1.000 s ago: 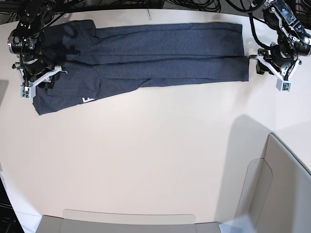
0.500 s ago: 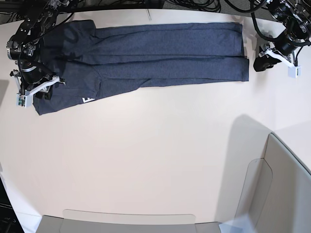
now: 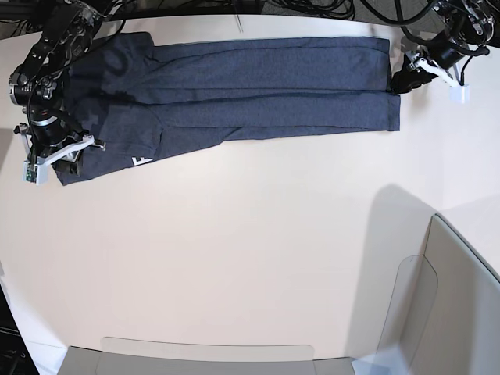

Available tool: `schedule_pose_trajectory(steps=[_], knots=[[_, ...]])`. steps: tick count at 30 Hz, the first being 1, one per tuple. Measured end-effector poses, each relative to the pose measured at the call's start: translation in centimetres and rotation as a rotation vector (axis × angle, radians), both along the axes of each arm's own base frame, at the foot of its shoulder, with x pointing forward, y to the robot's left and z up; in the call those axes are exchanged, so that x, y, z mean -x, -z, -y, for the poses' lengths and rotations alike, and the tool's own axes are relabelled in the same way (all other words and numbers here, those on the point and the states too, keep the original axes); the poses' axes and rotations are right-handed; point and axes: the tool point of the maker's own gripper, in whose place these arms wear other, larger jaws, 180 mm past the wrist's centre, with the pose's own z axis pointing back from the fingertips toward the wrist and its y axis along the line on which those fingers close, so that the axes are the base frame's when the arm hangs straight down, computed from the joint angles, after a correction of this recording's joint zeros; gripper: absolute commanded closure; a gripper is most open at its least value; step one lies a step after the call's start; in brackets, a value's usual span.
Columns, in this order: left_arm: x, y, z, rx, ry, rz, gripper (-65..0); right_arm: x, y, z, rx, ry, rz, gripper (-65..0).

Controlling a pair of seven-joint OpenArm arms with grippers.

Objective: Layout the t-shirt on the table in an organized manner, then fold the t-shirt properly
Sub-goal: 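Grasp the shirt end near the left gripper with the left gripper, then drag the grasped shirt end over the shirt body with the left gripper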

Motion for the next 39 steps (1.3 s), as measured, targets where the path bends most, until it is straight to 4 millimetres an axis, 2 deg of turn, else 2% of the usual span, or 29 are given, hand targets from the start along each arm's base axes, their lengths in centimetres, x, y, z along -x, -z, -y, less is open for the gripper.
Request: schedule_pose_trajectory(steps=[11,18,20,23,26,28,31,34,37,39], knots=[[-1.3,0.4,3.9,0.049,0.121,0.005,-26.5,0.0,0.0,0.0,-0.001,0.000,-0.001,-17.3],[-1.4,0.6,4.3,0.081,0.119,0.012,-25.3,0.1,0.1,0.0,-0.001,0.000,-0.002,-17.3],[-1.4,0.6,4.3,0.078,0.119,0.010,-19.6,0.1,0.1,0.0,0.000,0.000,-0.002,-17.3],[-1.1,1.1,4.4,0.072,0.125,-0.012,-1.1,0.0,0.1,0.0,-0.001,0.000,-0.002,-17.3],[-1.6,0.8,4.4,0.052,0.143,-0.010,-0.7,-0.4,-0.4,0.0,-0.002,0.000,0.011,-17.3],[-2.3,-0.3,4.3,-0.008,0.173,0.009,-0.1,-1.4,-1.5,0.3,0.009,0.003,0.043,-17.3],[-3.9,-3.7,4.6,-0.073,0.209,0.120,0.0,-2.8,-3.4,0.6,0.023,0.001,0.097,-17.3],[-5.1,-6.6,6.5,-0.087,0.290,0.217,0.0,-3.5,-5.1,2.0,0.068,0.007,0.130,-17.3],[-5.4,-8.1,9.5,-0.073,0.383,0.275,0.0,-3.0,-7.2,5.4,0.072,0.107,0.192,-17.2],[-5.1,-8.3,11.8,-0.057,0.461,0.283,0.0,-1.7,-8.3,8.5,0.090,0.212,0.220,-17.2]])
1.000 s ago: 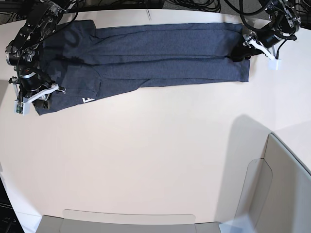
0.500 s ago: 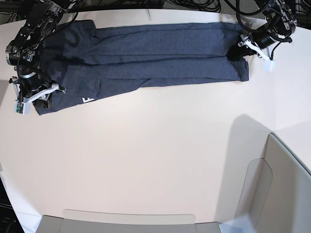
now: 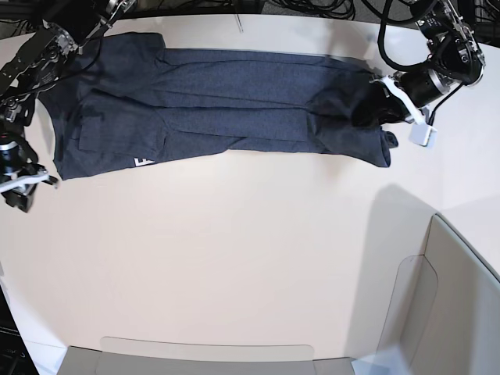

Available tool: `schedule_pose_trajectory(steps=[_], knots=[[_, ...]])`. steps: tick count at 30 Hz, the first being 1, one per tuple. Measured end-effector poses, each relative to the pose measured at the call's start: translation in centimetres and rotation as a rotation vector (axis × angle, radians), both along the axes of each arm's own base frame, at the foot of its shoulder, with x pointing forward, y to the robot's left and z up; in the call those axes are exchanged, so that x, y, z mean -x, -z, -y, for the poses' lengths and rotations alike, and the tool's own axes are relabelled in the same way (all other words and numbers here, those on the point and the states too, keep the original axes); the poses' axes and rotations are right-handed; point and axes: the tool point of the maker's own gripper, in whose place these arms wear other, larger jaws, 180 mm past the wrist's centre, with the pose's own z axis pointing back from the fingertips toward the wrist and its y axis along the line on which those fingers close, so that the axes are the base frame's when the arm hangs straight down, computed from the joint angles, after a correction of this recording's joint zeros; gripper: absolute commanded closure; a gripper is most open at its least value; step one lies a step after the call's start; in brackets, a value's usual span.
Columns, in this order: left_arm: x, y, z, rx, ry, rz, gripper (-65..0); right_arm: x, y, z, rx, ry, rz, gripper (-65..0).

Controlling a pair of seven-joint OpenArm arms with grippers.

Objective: Layout the t-shirt on the table in an organized manner, then fold the t-shirt properly
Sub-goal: 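Drag the grasped shirt end over the shirt body with the left gripper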

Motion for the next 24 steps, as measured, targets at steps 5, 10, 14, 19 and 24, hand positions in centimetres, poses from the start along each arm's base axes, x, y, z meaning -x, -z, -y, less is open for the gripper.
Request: schedule_pose_trajectory(steps=[5,10,14,19,24], knots=[[0.7,0.7,5.3,0.047,0.161,-0.032,0.0,3.5,0.0,4.2,-0.011,0.153,0.005,-17.2],[0.4,-0.1,10.8,0.105,0.318,-0.006,0.0,6.5,2.8,5.8,-0.022,0.198,-0.089,-17.2],[0.3,0.3,14.1,0.099,0.434,-0.011,0.0,8.5,5.2,6.5,-0.046,0.225,-0.165,-17.2],[0.7,2.4,16.6,0.082,0.516,-0.072,0.0,10.3,7.1,6.6,-0.058,0.231,-0.230,-17.2],[0.0,2.3,19.0,0.101,0.569,-0.046,0.0,11.1,8.4,6.5,-0.076,0.230,-0.265,-17.2]])
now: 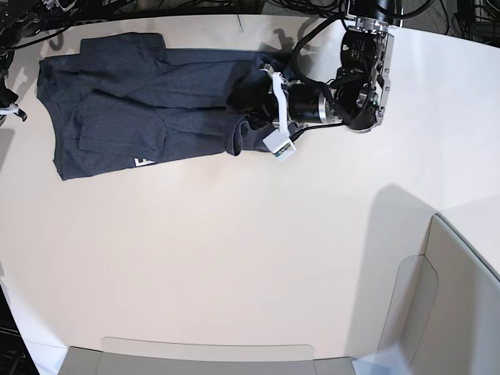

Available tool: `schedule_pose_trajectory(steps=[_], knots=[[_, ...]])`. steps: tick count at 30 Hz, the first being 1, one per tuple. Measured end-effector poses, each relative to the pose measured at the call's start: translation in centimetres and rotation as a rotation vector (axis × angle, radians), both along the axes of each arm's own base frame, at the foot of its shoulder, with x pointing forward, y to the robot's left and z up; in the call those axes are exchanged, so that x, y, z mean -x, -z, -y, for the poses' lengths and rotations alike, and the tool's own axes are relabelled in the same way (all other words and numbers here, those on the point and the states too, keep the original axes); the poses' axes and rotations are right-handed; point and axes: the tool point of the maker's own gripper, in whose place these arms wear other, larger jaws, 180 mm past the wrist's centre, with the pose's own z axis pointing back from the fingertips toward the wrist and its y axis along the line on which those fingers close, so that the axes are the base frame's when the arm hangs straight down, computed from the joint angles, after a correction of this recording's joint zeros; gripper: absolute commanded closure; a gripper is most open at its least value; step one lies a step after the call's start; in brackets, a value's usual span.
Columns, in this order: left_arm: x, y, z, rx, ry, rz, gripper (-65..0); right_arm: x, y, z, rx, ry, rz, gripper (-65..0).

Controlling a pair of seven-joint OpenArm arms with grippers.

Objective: Layout the t-shirt on the table in an organized manner, then fold the t-shirt properly
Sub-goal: 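Drag the grasped shirt end over the shirt body with the left gripper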

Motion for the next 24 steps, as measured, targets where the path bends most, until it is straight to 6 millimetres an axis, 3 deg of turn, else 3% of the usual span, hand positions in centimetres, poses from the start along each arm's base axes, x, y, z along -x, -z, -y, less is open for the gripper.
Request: schedule_pose_trajectory(steps=[4,8,17,19,24], knots=[[-0.1,0.2,1.5,0.007,0.048,-0.001,0.0,0.3,0.3,-0.1,-0.005,0.000,-0.006,-17.2],[-0.6,-0.8,2.9,0.039,0.071,0.033,0.0,0.7,1.2,-0.8,-0.031,0.004,-0.018,-17.2],[0.4,-1.2,4.6,0.072,0.107,0.041,-0.3,0.7,1.9,-1.6,-0.054,0.002,-0.020,-17.2],[0.4,-1.3,4.7,0.080,0.105,0.043,-3.7,0.8,2.2,-1.9,-0.065,0.004,-0.021,-17.2],[-0.3,-2.0,4.9,0.122,0.070,0.058,-23.7,0.7,2.5,-2.2,-0.076,0.003,-0.019,-17.2]])
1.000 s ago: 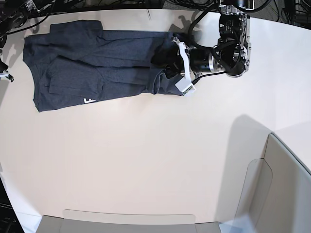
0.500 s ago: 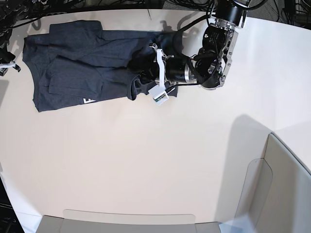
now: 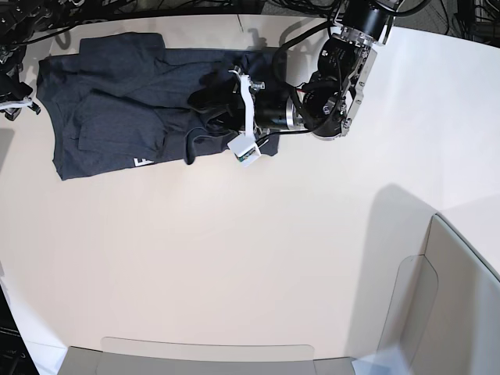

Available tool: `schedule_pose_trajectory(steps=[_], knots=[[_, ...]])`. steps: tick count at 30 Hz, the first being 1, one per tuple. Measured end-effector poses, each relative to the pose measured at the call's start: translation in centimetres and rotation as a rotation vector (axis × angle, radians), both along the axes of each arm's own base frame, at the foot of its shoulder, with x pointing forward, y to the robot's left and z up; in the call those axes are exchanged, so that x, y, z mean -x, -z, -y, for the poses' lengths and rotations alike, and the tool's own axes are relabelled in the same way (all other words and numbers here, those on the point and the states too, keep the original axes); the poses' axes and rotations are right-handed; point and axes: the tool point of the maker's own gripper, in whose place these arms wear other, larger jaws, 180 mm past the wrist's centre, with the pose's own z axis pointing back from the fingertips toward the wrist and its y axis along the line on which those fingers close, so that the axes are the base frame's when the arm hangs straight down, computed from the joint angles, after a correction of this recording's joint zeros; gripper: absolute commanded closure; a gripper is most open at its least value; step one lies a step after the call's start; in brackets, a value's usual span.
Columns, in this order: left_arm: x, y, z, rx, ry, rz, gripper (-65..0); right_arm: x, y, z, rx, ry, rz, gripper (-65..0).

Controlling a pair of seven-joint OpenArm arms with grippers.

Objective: Layout the t-shirt on the table in an organized manner, then fold the t-shirt properly
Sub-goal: 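Drag the grasped shirt end over the shirt body with the left gripper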

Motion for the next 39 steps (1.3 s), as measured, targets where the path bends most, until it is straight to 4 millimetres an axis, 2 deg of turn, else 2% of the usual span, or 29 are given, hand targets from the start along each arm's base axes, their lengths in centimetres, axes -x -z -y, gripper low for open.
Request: schedule_pose_trajectory(steps=[1,3,10,16,18,22,24,26,28,30,32,34,39], knots=[[-0.1,-0.1,0.0,0.008,-0.008,0.003,-27.2,0.1,0.2,-0.2,-0.007,0.001,-0.002,-17.2],[-0.2,-0.2,0.0,0.012,-0.011,0.004,-29.6,0.1,0.3,-0.3,-0.010,0.001,-0.002,-17.2],[-0.2,-0.3,0.1,0.016,-0.009,0.001,-28.6,0.0,0.2,-0.2,-0.008,0.000,-0.001,-17.2],[0.1,-0.6,0.1,0.034,-0.003,-0.008,-18.3,-0.1,0.2,-0.3,-0.008,0.000,0.001,-17.2],[0.5,-1.4,0.1,0.052,0.023,0.001,-14.3,-0.1,0.2,-0.3,-0.008,0.000,0.002,-17.2],[1.0,-4.6,0.0,0.108,0.051,0.079,0.0,-0.1,0.2,-0.3,-0.008,0.000,0.002,-17.2],[1.1,-6.0,-0.3,0.127,0.057,0.119,0.0,-0.1,0.2,-0.2,-0.009,0.000,0.002,-17.2],[1.1,-6.3,-0.3,0.132,0.053,0.132,-0.1,0.0,0.3,-0.3,-0.010,0.001,0.000,-17.2],[0.4,-5.8,-0.6,0.131,0.019,0.116,0.0,-0.1,0.3,-0.3,-0.011,0.000,0.001,-17.2],[-0.7,-4.1,-1.4,0.068,-0.081,0.054,0.0,0.0,0.2,-0.3,-0.009,0.001,-0.001,-17.2],[-1.5,-1.4,-2.9,-0.071,-0.158,0.008,0.0,0.0,0.3,-0.3,-0.011,0.000,0.000,-17.2],[-2.1,0.3,-3.9,-0.172,-0.218,-0.001,0.0,0.0,0.3,-0.3,-0.011,0.001,-0.002,-17.2],[-2.0,1.7,-4.4,-0.245,-0.246,0.007,0.0,0.1,0.5,-0.4,-0.016,0.002,-0.001,-17.2]])
